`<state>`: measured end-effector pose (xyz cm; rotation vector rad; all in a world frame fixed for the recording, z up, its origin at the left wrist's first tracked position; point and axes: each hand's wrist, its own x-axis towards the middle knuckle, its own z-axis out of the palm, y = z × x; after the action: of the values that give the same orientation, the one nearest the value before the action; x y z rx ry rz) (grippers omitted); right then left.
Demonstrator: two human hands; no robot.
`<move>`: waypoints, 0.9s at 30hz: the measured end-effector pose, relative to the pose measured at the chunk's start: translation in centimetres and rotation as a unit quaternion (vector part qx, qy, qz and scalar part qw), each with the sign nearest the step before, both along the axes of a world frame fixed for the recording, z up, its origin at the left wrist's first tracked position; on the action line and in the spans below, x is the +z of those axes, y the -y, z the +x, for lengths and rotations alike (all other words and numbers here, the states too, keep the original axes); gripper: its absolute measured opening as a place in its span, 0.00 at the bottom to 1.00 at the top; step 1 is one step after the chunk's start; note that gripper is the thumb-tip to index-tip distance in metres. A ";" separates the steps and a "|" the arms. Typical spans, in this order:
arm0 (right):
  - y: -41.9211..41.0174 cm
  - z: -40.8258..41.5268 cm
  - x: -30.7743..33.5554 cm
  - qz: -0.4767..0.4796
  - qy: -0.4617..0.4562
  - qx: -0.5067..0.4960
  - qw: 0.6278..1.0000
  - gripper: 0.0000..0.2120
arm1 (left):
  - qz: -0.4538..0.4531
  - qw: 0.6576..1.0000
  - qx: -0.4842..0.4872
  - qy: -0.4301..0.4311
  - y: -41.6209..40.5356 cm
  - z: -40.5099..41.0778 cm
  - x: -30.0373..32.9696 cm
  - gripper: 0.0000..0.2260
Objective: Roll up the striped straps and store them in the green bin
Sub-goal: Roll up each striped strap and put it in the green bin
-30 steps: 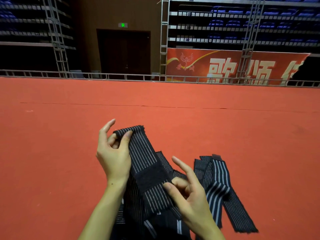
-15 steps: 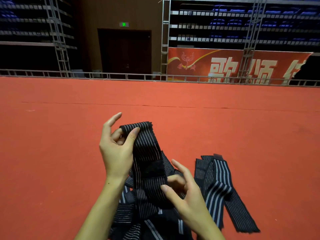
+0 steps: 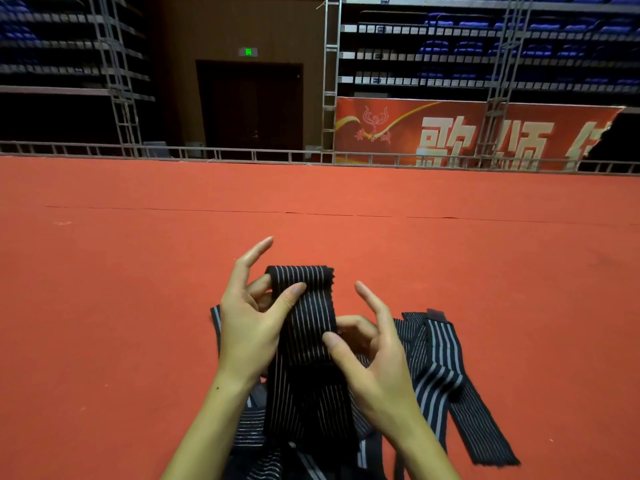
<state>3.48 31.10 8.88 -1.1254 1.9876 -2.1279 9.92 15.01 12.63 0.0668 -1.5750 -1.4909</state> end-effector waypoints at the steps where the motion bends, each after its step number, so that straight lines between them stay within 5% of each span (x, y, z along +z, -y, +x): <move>1: 0.0 -0.1 0.6 -0.010 0.002 -0.004 1.000 0.36 | -0.005 1.000 -0.005 0.007 -0.2 0.3 -0.2 0.32; 14: 0.1 -0.9 2.9 -0.015 0.054 -0.077 0.995 0.32 | -0.110 0.986 -0.083 0.094 -1.3 2.9 -1.9 0.38; 27: 0.3 -1.6 2.8 0.026 0.017 -0.047 0.998 0.19 | -0.081 0.987 -0.049 0.126 -0.7 2.2 -3.2 0.38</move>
<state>1.85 30.83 11.65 -1.0022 2.1073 -2.1102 12.11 15.69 9.40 0.0889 -1.9232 -1.4676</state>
